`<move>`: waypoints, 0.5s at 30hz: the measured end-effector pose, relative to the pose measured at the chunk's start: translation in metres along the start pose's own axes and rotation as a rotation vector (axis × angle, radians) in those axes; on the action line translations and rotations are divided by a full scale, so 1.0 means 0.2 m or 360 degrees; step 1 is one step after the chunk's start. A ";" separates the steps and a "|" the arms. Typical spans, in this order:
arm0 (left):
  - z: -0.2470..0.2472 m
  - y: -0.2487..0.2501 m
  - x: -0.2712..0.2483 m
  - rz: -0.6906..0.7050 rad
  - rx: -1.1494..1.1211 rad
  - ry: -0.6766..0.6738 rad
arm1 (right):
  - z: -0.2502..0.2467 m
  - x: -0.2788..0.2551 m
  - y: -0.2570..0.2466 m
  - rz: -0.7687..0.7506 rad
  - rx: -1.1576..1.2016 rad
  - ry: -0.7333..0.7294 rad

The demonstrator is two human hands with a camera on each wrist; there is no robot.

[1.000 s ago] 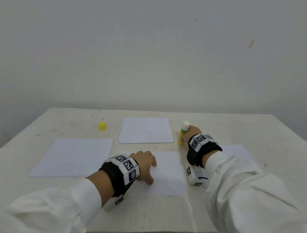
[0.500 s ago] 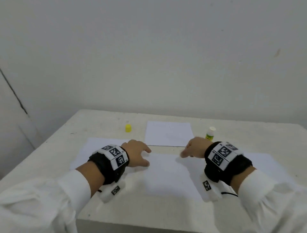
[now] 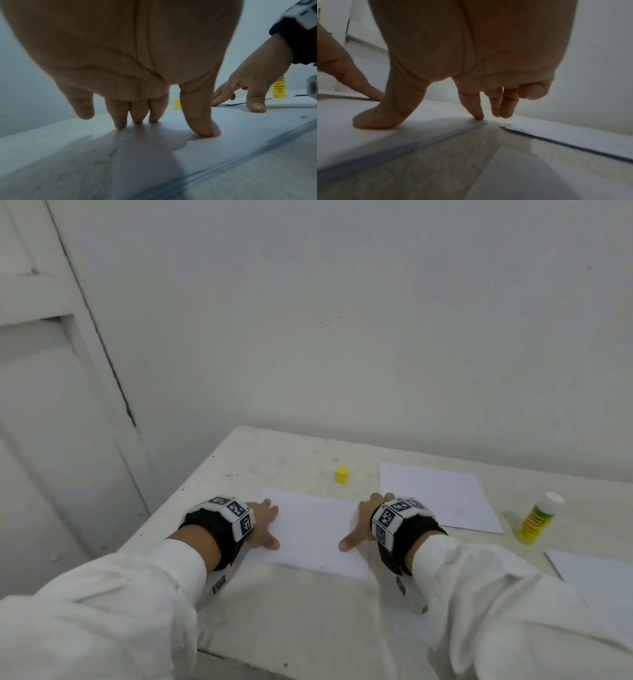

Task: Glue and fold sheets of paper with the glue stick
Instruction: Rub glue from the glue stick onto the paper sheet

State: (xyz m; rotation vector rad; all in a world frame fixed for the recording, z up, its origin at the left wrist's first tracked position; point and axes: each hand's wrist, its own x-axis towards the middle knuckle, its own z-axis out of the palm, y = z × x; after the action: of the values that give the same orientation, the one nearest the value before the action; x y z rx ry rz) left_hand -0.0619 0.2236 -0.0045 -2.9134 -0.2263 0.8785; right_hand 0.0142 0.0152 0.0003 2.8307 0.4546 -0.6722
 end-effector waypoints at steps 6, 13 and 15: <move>0.00 0.01 0.02 0.0001 0.0007 0.0026 | 0.00 -0.01 -0.03 0.0015 -0.0027 -0.0018; -0.01 0.01 0.02 -0.0007 0.0011 0.0067 | -0.03 -0.09 -0.08 -0.0060 0.0407 0.0086; 0.00 0.01 0.01 -0.0014 -0.0035 0.0087 | -0.03 -0.13 -0.06 -0.0067 0.0934 -0.0007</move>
State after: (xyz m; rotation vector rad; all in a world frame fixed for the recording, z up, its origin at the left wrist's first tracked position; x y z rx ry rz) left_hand -0.0590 0.2212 -0.0056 -2.9496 -0.2456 0.7986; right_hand -0.0087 0.0223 0.0164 3.3670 0.3620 -0.9525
